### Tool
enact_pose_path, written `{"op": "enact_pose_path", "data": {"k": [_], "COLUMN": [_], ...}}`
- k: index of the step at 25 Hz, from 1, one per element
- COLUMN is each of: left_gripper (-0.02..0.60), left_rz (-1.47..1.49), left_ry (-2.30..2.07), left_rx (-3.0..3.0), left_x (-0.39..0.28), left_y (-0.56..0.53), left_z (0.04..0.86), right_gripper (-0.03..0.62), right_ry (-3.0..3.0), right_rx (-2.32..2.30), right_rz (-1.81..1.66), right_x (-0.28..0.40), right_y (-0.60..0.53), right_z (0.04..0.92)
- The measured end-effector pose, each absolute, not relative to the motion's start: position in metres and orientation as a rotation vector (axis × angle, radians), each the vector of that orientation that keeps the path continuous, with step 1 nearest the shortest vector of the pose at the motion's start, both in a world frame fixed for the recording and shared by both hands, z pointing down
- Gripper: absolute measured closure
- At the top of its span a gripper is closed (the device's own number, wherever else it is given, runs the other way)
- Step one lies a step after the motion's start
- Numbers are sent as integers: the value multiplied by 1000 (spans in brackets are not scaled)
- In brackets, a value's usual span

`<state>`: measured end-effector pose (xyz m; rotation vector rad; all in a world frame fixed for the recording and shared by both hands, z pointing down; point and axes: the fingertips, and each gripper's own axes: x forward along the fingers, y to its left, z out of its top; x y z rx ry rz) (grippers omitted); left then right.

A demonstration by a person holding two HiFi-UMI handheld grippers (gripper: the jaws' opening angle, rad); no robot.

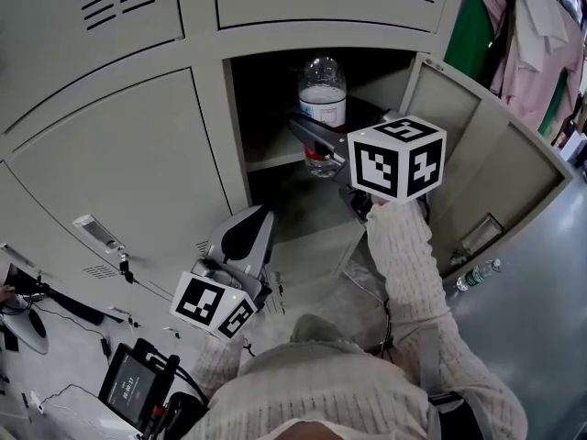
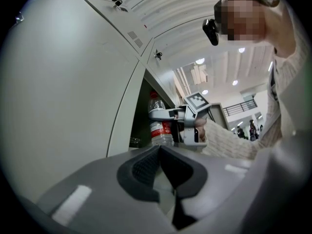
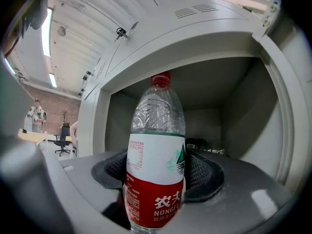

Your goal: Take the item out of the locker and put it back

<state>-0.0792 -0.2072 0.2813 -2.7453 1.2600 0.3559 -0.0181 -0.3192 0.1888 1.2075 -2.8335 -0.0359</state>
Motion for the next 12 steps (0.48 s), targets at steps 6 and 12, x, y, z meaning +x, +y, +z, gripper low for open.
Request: {"op": "enact_pose_path", "data": {"k": [6,12], "left_gripper": [572,572], "left_rz": [344,322], "left_ry": [1234,1254], "left_rx": [-2742,-2724], "left_x": [-72,-77], "left_y": [-206,-208], "left_z": [277,278], "right_gripper": [287,287], "right_ry": [-2858,-2888], "right_rx": [1284,1338], "right_rz": [-87,-119], "right_x": [-20,-24], "right_y": [-331,-344], "right_z": [178,177]}}
